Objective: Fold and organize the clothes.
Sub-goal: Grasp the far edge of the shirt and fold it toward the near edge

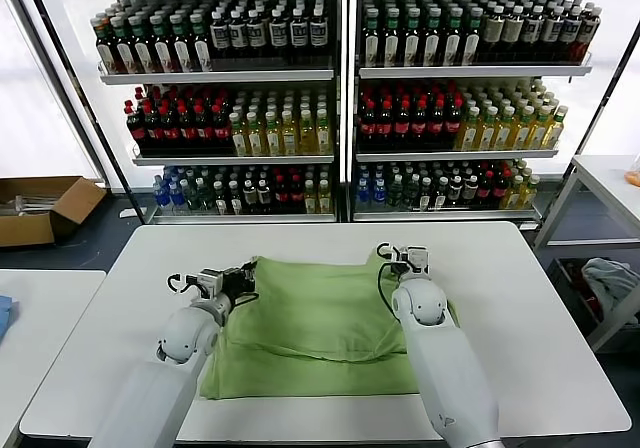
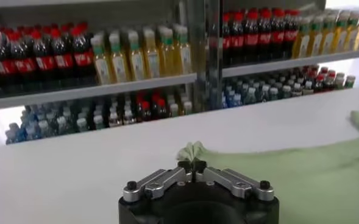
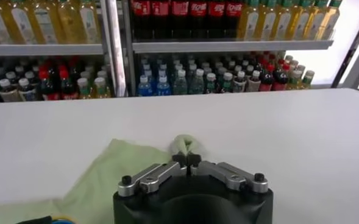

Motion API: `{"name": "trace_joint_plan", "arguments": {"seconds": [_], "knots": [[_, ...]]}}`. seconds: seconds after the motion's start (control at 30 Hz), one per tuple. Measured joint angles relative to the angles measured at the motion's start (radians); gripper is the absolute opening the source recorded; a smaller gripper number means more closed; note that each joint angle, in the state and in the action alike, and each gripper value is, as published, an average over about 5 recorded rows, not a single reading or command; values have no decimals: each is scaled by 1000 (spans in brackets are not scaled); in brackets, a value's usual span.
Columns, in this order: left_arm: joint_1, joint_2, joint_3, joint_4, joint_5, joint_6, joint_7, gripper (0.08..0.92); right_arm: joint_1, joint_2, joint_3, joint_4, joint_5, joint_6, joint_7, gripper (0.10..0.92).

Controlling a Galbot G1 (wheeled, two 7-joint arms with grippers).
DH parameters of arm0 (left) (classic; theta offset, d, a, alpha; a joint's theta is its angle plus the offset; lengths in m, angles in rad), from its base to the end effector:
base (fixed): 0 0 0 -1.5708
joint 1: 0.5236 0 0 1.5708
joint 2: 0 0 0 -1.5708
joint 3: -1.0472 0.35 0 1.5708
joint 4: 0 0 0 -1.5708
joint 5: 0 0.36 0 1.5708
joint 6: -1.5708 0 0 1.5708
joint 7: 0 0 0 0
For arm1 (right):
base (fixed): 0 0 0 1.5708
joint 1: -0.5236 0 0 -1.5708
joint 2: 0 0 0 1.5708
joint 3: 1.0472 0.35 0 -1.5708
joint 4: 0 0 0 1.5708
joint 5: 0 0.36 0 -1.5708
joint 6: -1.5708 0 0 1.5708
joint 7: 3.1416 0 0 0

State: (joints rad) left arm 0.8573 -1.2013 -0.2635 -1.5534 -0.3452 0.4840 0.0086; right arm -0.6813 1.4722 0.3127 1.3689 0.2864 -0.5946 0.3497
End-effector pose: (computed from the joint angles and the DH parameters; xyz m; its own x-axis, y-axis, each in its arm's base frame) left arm 0.4106 0.0423 -0.2934 -0.8964 0.1970 0.3971 0.2372 0.9699 0.0544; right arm 0.4750 0.0319 -0.2757 -0.8852 0.1148 0.4509 0.1090 0.9933 -0.0390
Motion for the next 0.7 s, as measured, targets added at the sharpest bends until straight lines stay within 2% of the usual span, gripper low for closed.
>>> {"name": "trace_joint_plan", "arguments": {"seconds": [0.7], "knots": [[189,16,-85,-218,46,-25,13,84,-204,-49,44,352,7,11,36,112]]}}
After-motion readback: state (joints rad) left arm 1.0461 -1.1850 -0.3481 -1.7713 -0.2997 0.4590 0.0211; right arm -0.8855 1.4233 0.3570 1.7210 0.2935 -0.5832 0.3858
